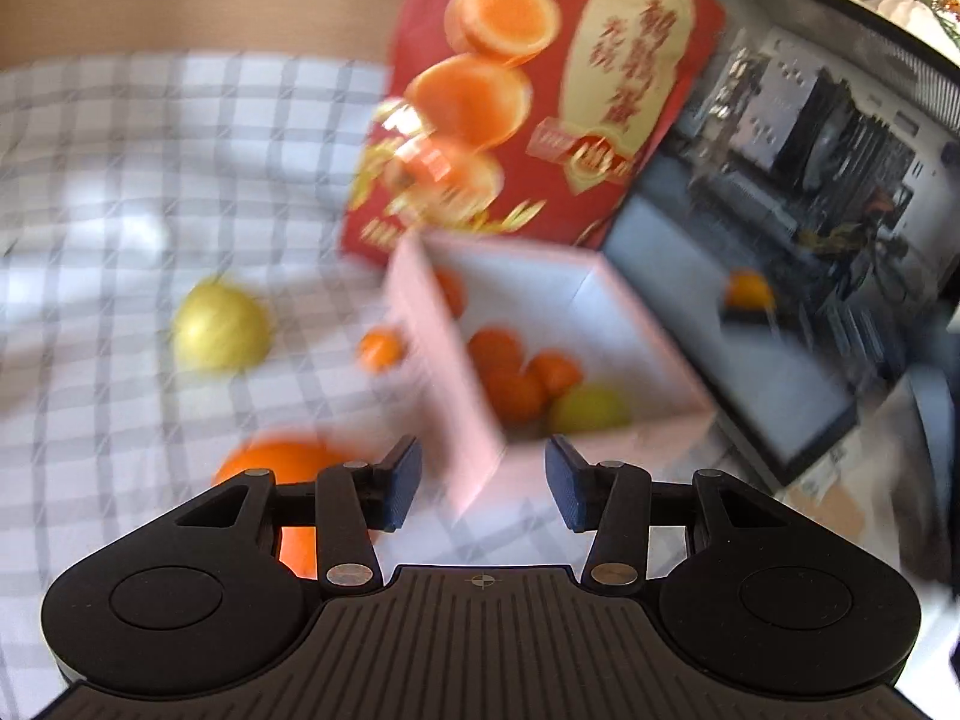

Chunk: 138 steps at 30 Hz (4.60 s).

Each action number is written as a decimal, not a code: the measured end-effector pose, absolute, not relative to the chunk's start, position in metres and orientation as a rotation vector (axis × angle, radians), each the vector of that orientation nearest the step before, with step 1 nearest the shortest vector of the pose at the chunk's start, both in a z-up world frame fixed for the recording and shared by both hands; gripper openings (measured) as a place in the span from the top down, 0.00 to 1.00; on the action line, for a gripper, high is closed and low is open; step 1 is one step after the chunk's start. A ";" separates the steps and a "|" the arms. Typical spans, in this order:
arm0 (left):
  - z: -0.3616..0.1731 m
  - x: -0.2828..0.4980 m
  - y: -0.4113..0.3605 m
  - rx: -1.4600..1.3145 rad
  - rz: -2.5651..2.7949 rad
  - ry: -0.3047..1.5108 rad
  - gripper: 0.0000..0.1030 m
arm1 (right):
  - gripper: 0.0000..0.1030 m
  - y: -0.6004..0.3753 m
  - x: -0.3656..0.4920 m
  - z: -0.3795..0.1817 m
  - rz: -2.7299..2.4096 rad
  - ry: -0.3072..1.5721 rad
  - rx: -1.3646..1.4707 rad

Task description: Organize fruits

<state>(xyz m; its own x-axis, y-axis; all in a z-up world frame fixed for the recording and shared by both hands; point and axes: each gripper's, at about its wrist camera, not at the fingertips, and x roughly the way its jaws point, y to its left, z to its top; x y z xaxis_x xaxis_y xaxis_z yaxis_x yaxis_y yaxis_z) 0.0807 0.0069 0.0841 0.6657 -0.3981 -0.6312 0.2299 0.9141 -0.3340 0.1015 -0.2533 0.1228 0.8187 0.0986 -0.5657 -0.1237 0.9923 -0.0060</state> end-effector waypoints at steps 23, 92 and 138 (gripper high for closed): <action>0.038 0.030 0.095 -0.302 -0.065 0.881 0.51 | 0.39 -0.165 0.180 0.103 0.384 0.721 -0.016; 0.043 0.039 0.126 -0.242 -0.019 0.910 0.48 | 0.28 -0.045 0.116 0.011 0.515 0.712 -0.325; 0.024 -0.005 0.056 -0.288 -0.040 0.873 0.48 | 0.22 -0.187 0.005 0.039 0.406 0.672 -0.047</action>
<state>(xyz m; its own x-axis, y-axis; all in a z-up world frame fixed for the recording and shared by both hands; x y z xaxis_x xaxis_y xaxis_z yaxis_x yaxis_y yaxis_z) -0.0048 0.0556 0.0237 0.6443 -0.1520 -0.7495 -0.0825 0.9605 -0.2657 0.0051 -0.1872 0.0394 0.7078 0.3502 -0.6135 -0.3800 0.9209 0.0873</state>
